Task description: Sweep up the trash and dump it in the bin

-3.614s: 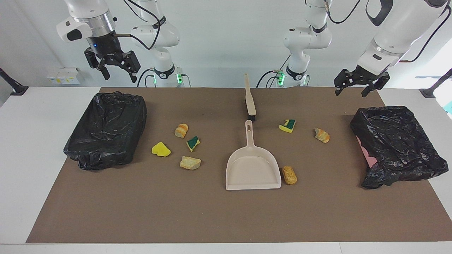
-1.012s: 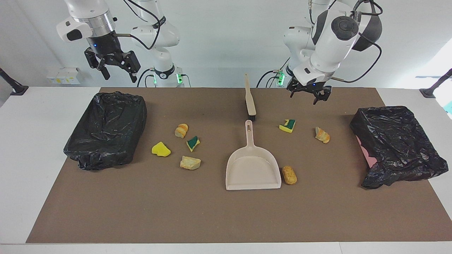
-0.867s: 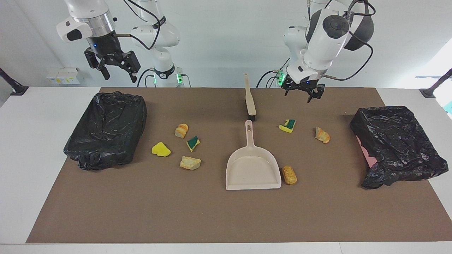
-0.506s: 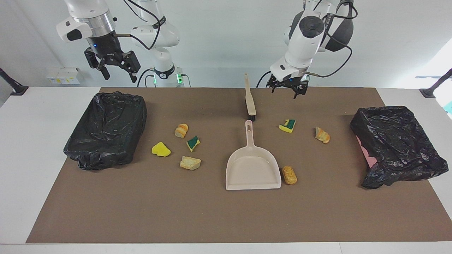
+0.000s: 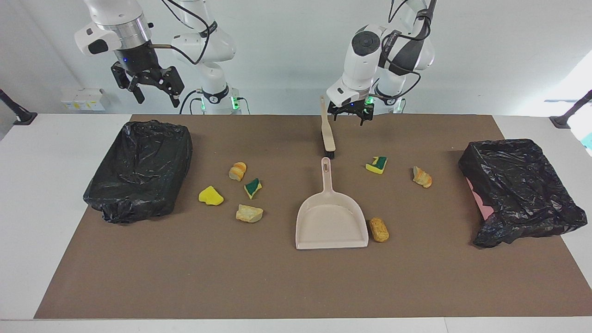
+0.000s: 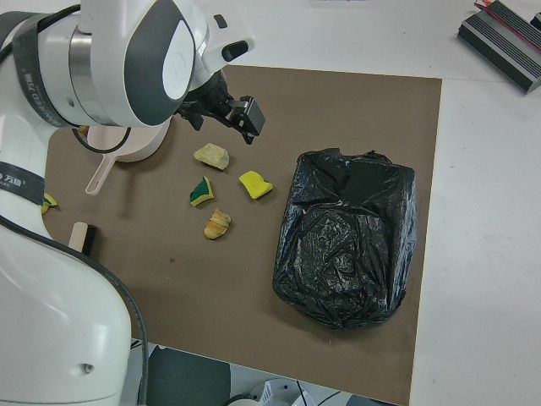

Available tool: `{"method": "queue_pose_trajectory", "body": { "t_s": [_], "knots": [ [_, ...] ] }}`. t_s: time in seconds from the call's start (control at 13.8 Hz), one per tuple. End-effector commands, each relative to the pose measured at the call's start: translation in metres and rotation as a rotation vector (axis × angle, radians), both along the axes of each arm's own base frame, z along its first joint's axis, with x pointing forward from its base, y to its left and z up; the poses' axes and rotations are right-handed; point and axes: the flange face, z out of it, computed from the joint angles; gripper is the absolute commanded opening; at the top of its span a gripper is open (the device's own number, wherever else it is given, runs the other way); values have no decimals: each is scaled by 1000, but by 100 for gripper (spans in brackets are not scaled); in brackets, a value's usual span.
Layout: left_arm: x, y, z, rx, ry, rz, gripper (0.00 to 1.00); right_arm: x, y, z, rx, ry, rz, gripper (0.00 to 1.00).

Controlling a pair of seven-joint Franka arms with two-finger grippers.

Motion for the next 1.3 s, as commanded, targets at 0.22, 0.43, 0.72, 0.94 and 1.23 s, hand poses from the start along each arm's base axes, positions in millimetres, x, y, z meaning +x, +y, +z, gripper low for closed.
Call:
{"method": "queue_pose_trajectory", "body": {
  "t_s": [0.22, 0.43, 0.72, 0.94, 1.23],
  "knots": [
    [-70, -17, -48, -7, -16, 36, 100, 9, 74, -45, 15, -75, 49, 100],
    [-81, -13, -57, 16, -4, 47, 100, 5, 142, -63, 44, -51, 87, 100],
    [-96, -21, -55, 30, -16, 160, 72, 35, 237, -127, 75, -91, 109, 100],
    [-96, -20, -56, 44, -15, 221, 0, 40, 310, -181, 78, -85, 138, 100],
    [-89, -20, -56, 46, -14, 262, 0, 41, 378, -257, 68, -45, 166, 100]
  ]
}}
